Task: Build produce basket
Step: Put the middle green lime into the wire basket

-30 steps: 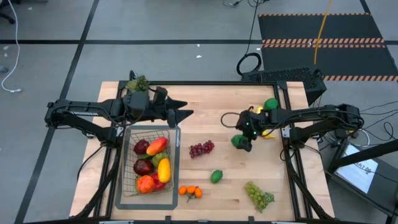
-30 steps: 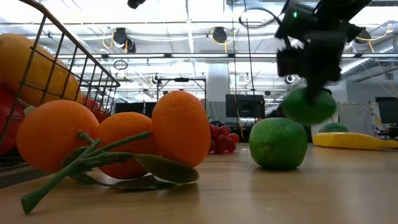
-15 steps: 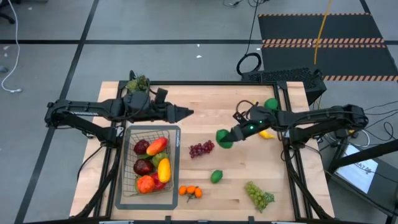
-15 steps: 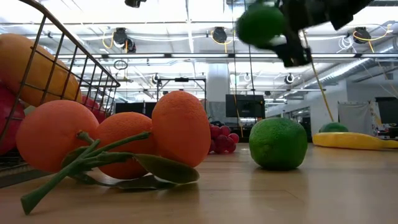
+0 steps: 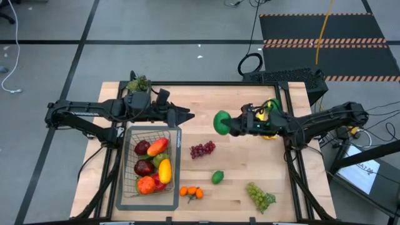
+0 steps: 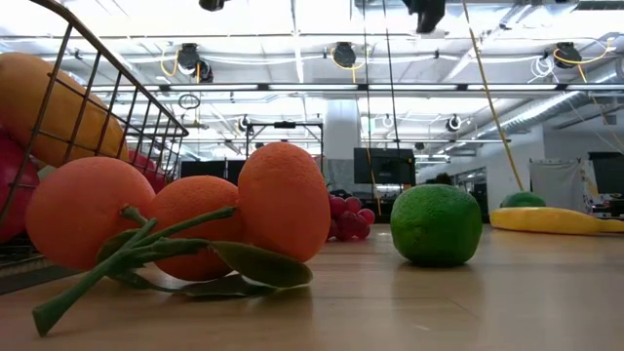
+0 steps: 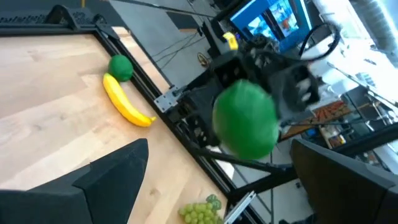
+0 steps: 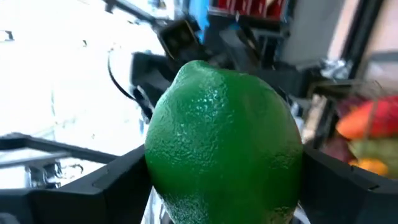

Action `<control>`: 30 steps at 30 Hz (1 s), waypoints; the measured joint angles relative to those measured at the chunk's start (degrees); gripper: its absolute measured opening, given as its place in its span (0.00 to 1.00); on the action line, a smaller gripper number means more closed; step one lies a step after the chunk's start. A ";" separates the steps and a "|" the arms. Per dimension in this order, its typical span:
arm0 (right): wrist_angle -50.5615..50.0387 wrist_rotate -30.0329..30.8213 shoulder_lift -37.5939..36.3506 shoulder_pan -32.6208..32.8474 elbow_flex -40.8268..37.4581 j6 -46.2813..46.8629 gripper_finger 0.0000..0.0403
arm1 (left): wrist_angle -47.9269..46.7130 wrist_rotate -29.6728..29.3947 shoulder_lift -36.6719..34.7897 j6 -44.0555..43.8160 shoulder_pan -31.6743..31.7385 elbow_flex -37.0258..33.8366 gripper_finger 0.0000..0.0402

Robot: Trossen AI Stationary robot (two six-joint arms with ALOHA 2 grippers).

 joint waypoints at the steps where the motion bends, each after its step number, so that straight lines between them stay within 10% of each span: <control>1: 0.24 1.25 0.00 0.29 0.58 -0.07 0.81 | -0.03 0.26 0.00 0.22 0.00 0.00 0.98; 15: 0.53 2.48 0.02 0.25 3.69 -6.62 0.81 | 3.84 0.71 0.00 -1.87 0.50 0.00 0.98; 30: 11.00 -4.19 0.04 -2.24 3.73 -33.96 0.81 | 4.93 -3.54 0.00 -5.79 0.48 0.00 0.98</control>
